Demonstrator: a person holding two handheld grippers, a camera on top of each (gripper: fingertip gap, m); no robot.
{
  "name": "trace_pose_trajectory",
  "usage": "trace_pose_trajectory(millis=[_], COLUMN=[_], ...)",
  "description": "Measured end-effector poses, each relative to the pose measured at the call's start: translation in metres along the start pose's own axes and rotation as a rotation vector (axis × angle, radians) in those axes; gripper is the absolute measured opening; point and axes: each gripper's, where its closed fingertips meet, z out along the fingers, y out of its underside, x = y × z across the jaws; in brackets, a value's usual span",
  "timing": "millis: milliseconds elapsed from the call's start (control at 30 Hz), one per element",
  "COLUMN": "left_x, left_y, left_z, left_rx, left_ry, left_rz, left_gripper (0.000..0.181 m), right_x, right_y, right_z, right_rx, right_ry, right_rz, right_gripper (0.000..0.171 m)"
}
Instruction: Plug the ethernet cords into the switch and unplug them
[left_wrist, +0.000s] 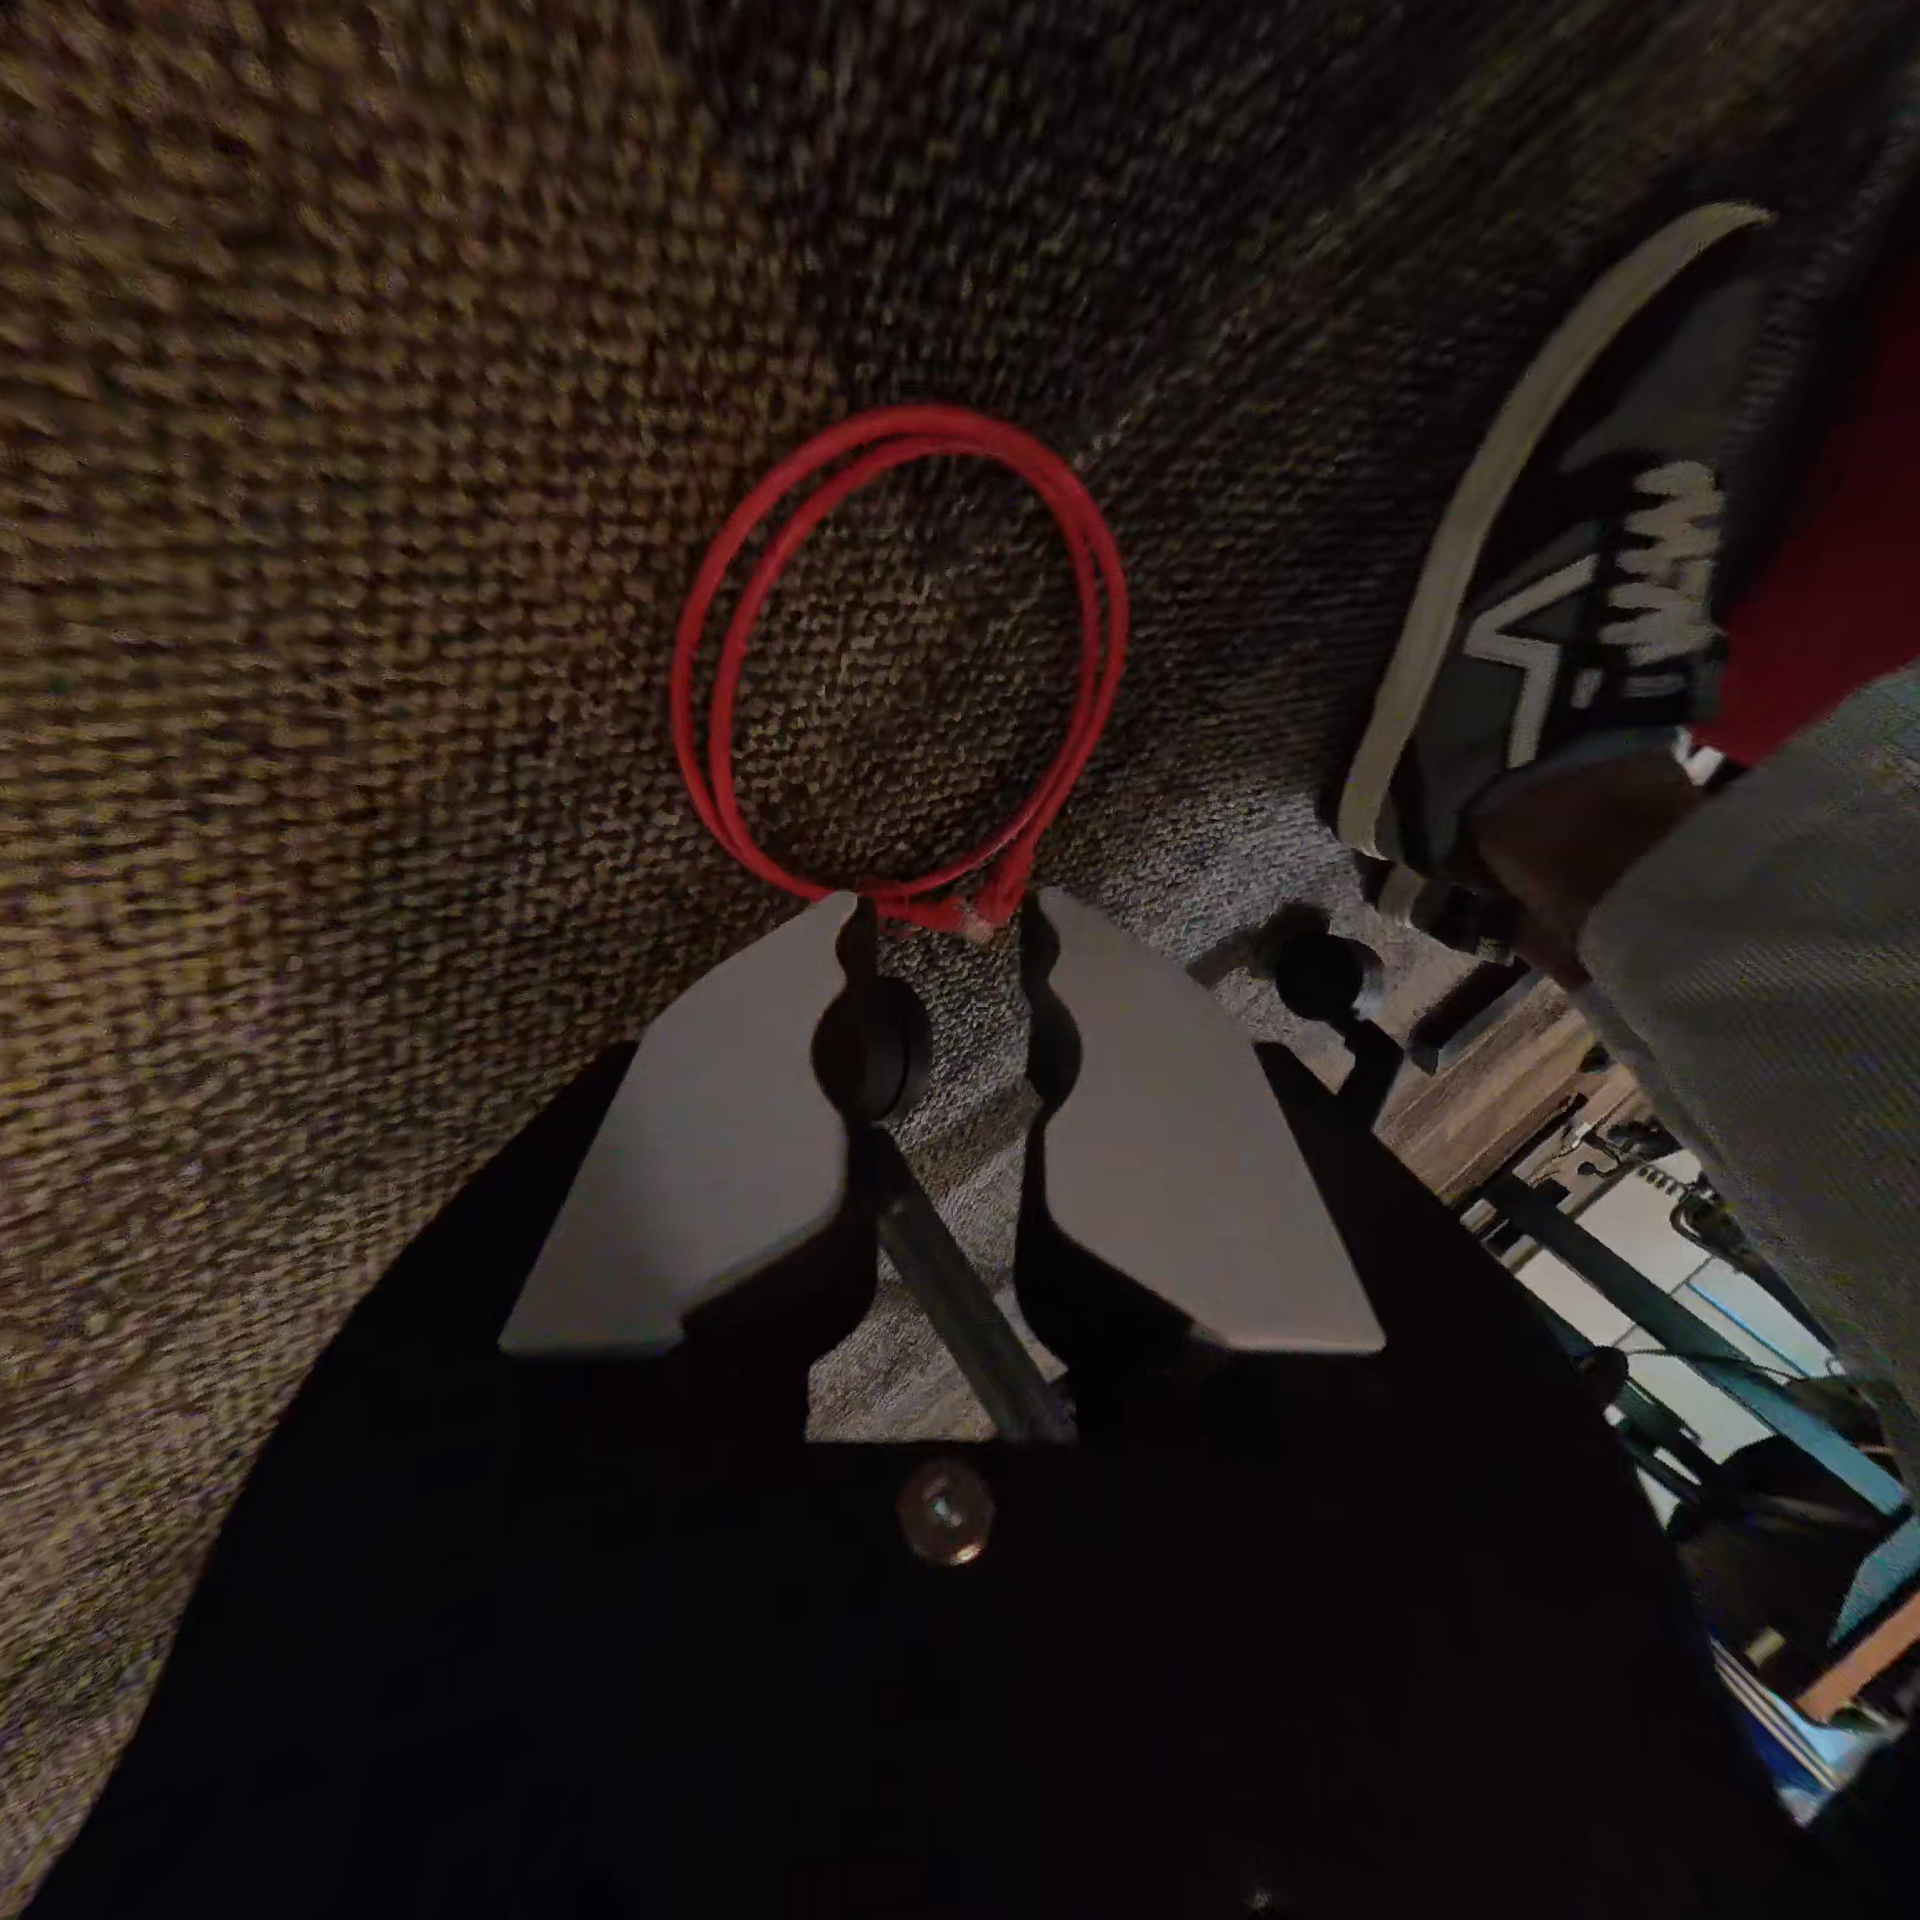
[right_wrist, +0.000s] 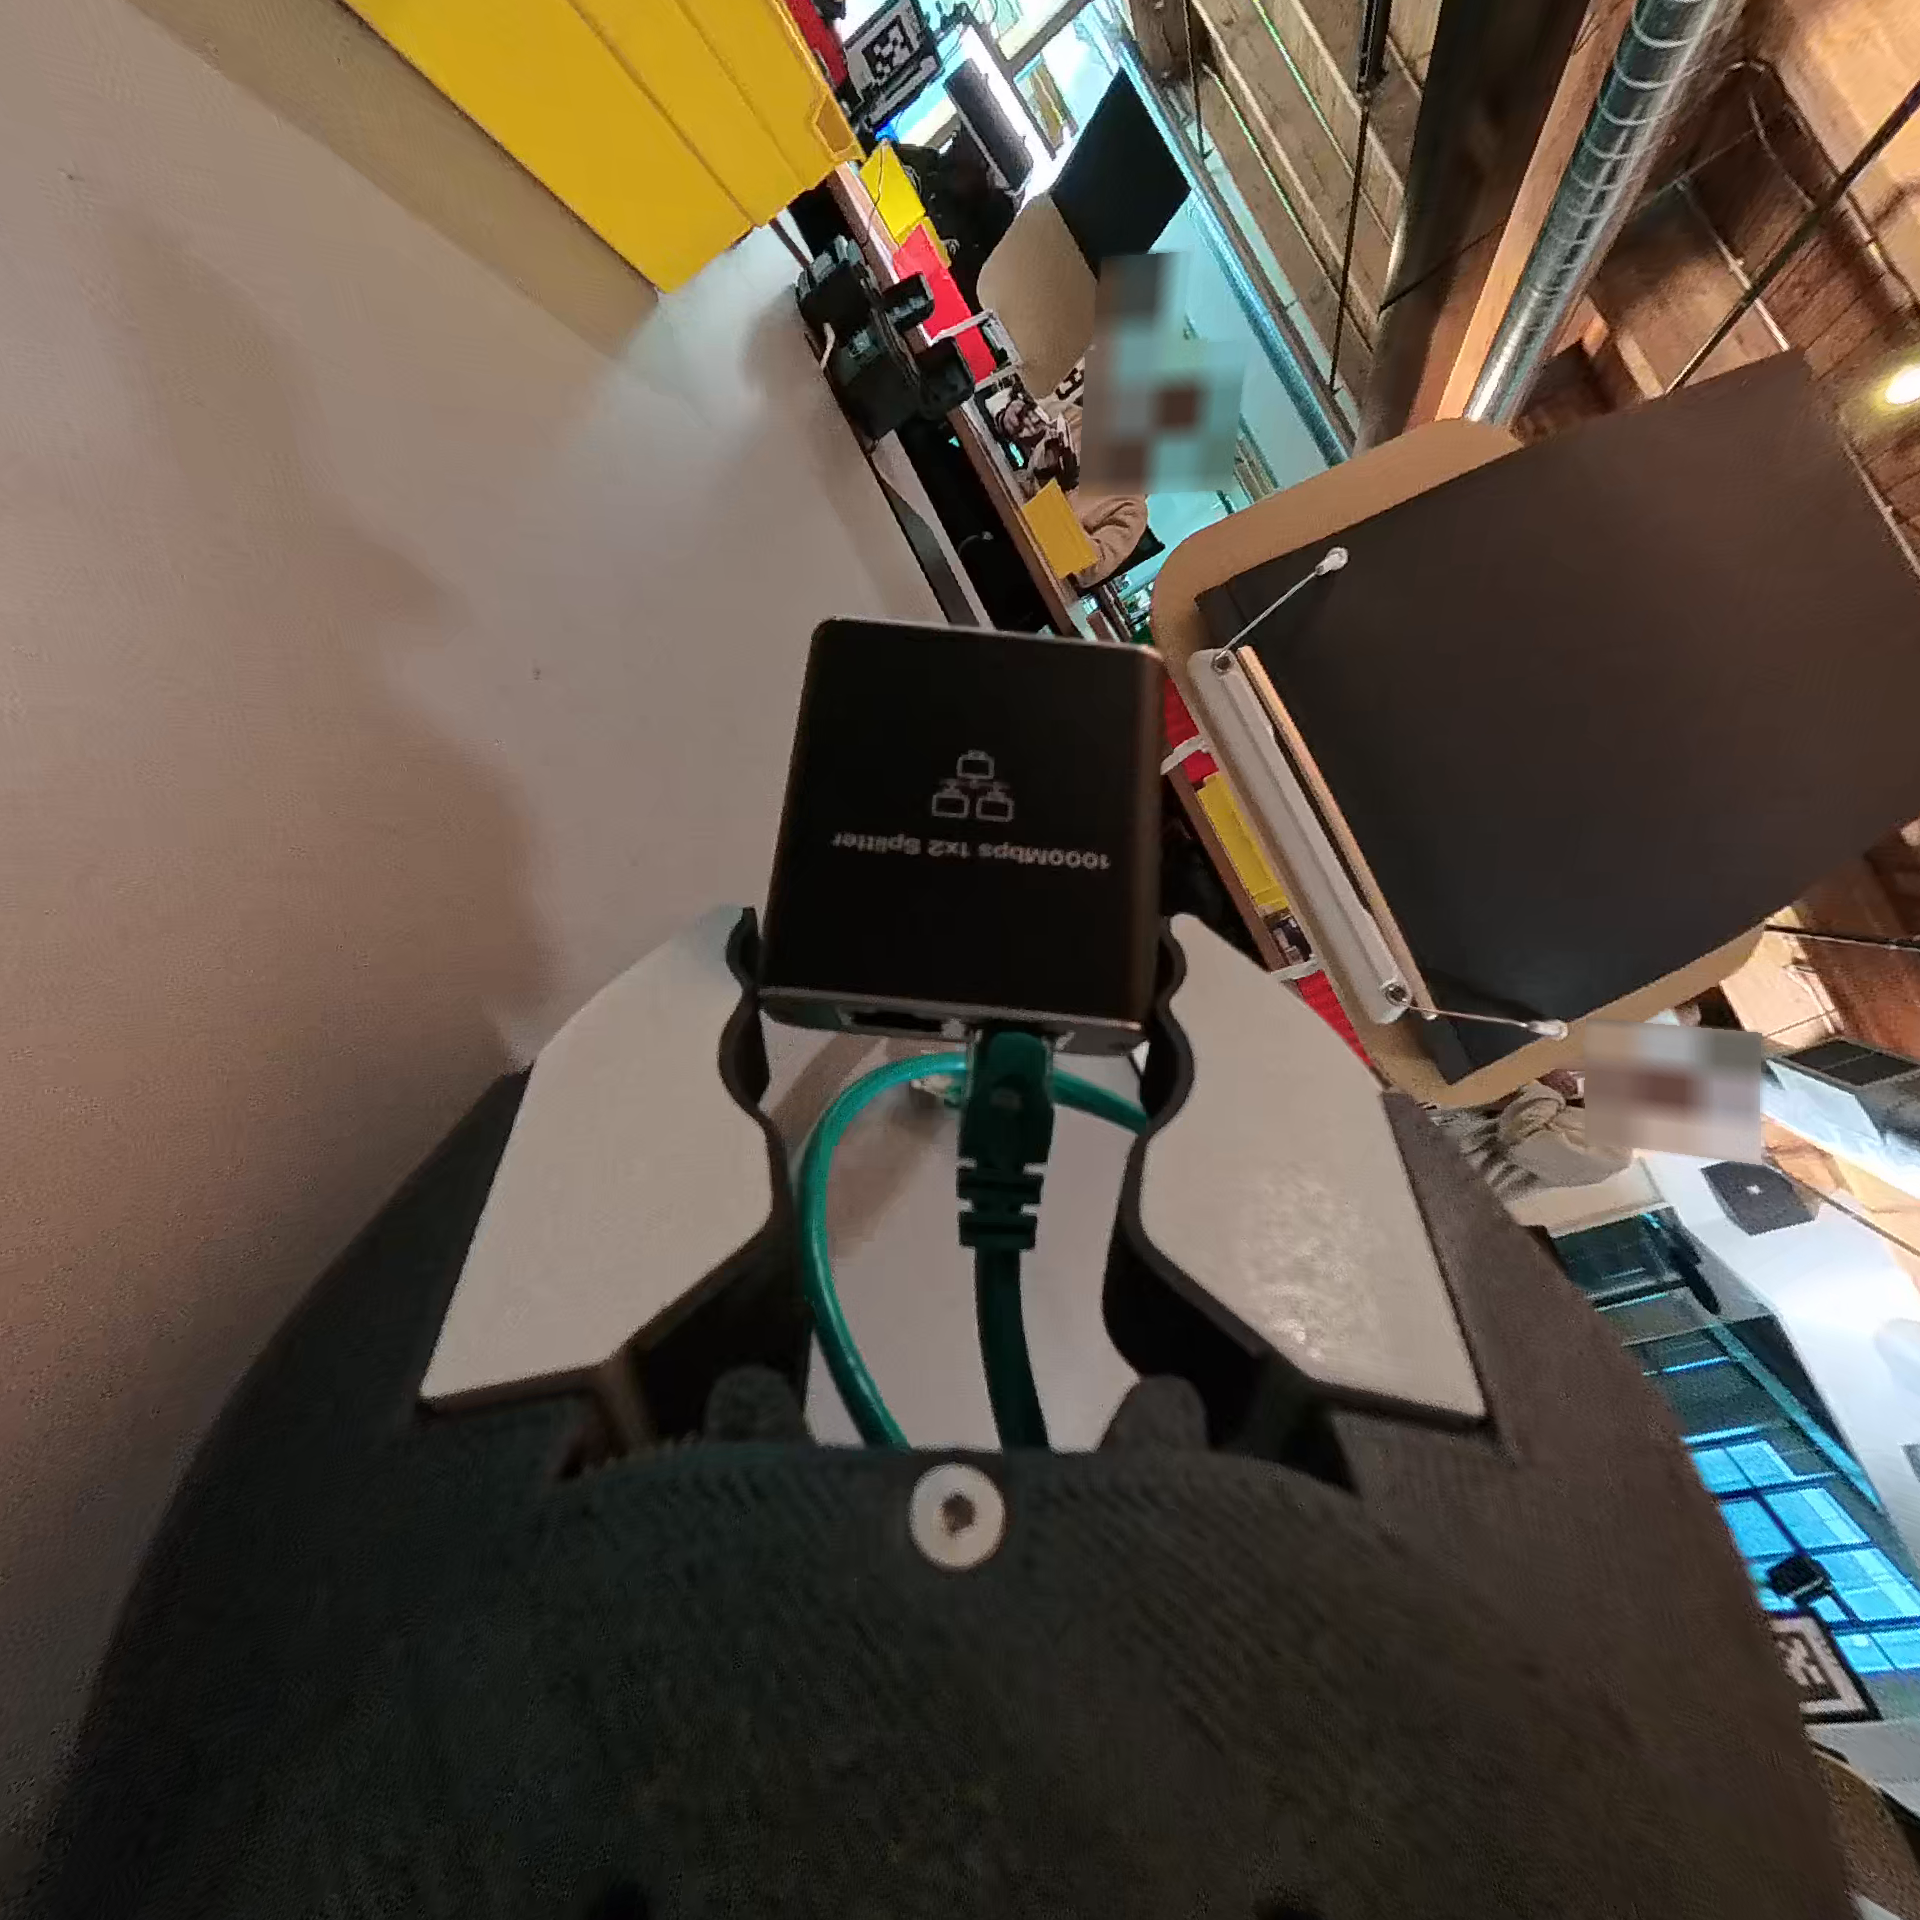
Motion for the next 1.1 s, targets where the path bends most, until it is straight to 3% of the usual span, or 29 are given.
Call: trace_pose_trajectory(millis=[100, 167, 233, 333, 400, 500, 700, 1100], left_x=[-0.014, -0.008, 0.015, 0.035, 0.045, 0.058, 0.028, 0.047], left_y=[0.005, 0.004, 0.015, 0.036, 0.038, 0.024, 0.015, 0.052], left_z=[0.034, 0.043, 0.057, 0.078, 0.082, 0.077, 0.077, 0.159], left_rx=[0.003, 0.053, 0.034, -0.041, -0.042, -0.040, -0.246, -0.133], left_ry=[-0.132, -0.186, -0.130, -0.102, -0.098, -0.091, -0.334, -0.276], left_rz=[0.040, 0.180, 0.270, 0.306, 0.298, 0.311, 0.784, 0.613], left_gripper=[0.042, 0.038, 0.036, 0.048, 0.055, 0.049, 0.047, 0.052], right_x=[-0.007, -0.011, -0.011, -0.010, -0.011, -0.013, -0.014, -0.013], right_y=[0.004, 0.004, 0.004, 0.004, 0.002, 0.001, -0.004, 0.001], right_z=[0.002, 0.003, 0.003, 0.003, 0.002, 0.002, -0.001, 0.001], right_rx=[-0.023, -0.027, -0.027, -0.027, -0.018, -0.011, 0.023, 0.001], right_ry=[-0.022, -0.033, -0.031, -0.032, -0.035, -0.050, -0.076, -0.081], right_rz=[-0.037, -0.058, -0.061, -0.053, -0.055, -0.048, -0.012, 0.006], right_gripper=[0.072, 0.072, 0.072, 0.072, 0.072, 0.072, 0.072, 0.072])
